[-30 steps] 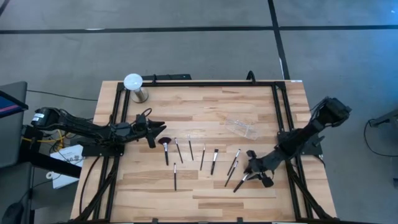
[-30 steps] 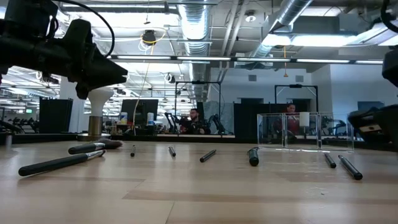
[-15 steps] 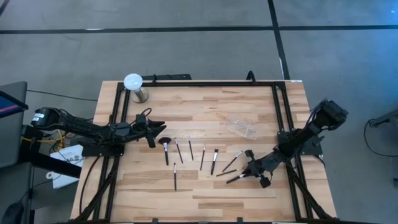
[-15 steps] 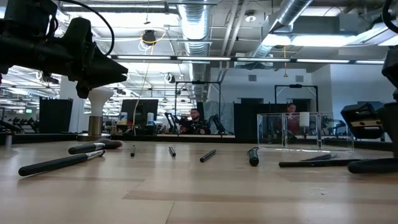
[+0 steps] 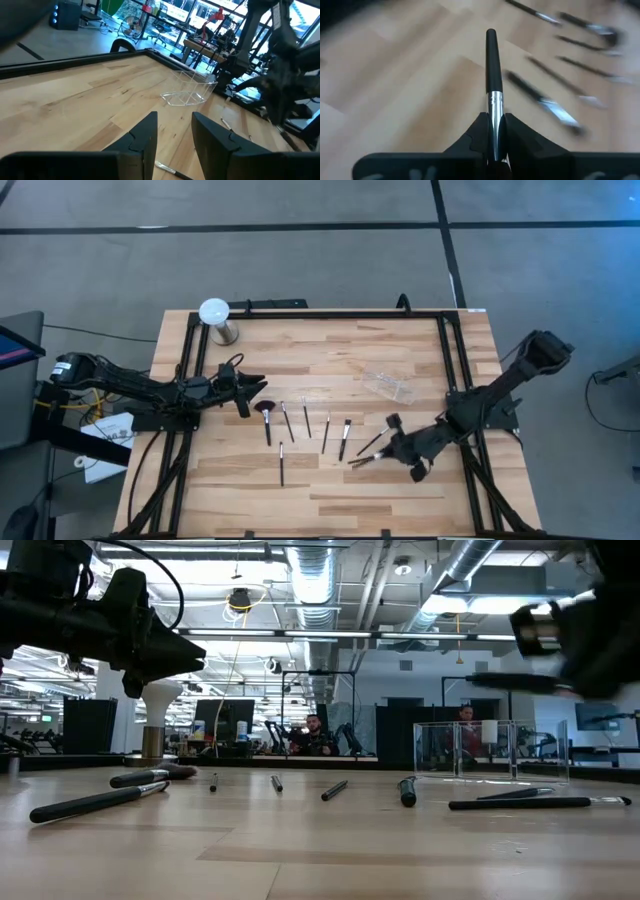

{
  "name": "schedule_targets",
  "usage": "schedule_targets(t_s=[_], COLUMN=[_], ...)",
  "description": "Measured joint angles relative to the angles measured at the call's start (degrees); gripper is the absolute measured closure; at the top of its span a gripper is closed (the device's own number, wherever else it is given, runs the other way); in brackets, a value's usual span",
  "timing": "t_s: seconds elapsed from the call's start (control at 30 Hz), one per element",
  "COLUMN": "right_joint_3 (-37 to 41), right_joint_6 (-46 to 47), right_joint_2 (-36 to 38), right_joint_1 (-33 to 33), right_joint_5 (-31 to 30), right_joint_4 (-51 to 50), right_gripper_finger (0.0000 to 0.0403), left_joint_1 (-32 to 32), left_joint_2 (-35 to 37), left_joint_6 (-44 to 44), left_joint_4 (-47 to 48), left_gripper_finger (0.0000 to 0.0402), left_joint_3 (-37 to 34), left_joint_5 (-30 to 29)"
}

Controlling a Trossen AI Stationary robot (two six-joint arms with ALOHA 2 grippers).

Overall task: Pick & Place Makeup Supplies
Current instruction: Put the black makeup brush into the transparent organizer

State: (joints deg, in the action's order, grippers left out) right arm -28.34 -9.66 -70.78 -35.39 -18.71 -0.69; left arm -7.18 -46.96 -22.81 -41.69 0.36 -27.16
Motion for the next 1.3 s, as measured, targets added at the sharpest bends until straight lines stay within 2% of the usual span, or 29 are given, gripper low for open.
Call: schedule_targets(t_s=[0.17, 0.27, 0.4, 0.53, 0.63, 0.9, 1.07, 1.23, 1.3], right_joint_3=[-12.16, -16.05, -17.86, -18.16, -18.16, -18.16, -18.16, -18.16, -18.16], right_joint_6=[-10.68, -18.38, -28.52, -39.83, -43.18, -48.75, -50.39, -49.85, -46.59], right_joint_2=[3.27, 3.83, 4.07, 4.10, 4.10, 3.93, 3.93, 4.02, 4.01], right_joint_1=[3.35, 7.14, 13.19, 18.70, 22.85, 29.19, 31.65, 32.06, 32.11], right_joint_5=[-16.57, -20.34, -20.85, -24.49, -26.43, -25.73, -18.93, -16.97, -15.51], right_joint_4=[-27.18, -36.98, -42.41, -45.05, -45.18, -48.58, -46.00, -42.67, -40.87], right_gripper_finger=[0.0368, 0.0374, 0.0377, 0.0378, 0.0382, 0.0397, 0.0398, 0.0399, 0.0400], left_joint_1=[0.00, 0.00, 0.00, 0.00, 0.00, 0.00, 0.00, 0.00, 0.00], left_joint_2=[-0.02, -0.03, -0.04, -0.04, -0.04, -0.04, -0.04, -0.04, -0.04], left_joint_6=[0.02, 0.03, 1.82, 1.97, 1.99, 1.99, 1.99, 1.99, 1.99], left_joint_4=[-0.02, -0.02, 0.00, 0.00, 0.00, 0.02, 0.02, 0.04, 0.04], left_gripper_finger=[0.0284, 0.0284, 0.0284, 0.0284, 0.0284, 0.0284, 0.0284, 0.0284, 0.0284], left_joint_3=[0.00, 0.00, 0.00, 0.00, 0.00, 0.00, 0.00, 0.00, 0.00], left_joint_5=[0.00, 0.00, 0.00, 0.00, 0.00, 0.00, -0.02, 0.00, 0.00])
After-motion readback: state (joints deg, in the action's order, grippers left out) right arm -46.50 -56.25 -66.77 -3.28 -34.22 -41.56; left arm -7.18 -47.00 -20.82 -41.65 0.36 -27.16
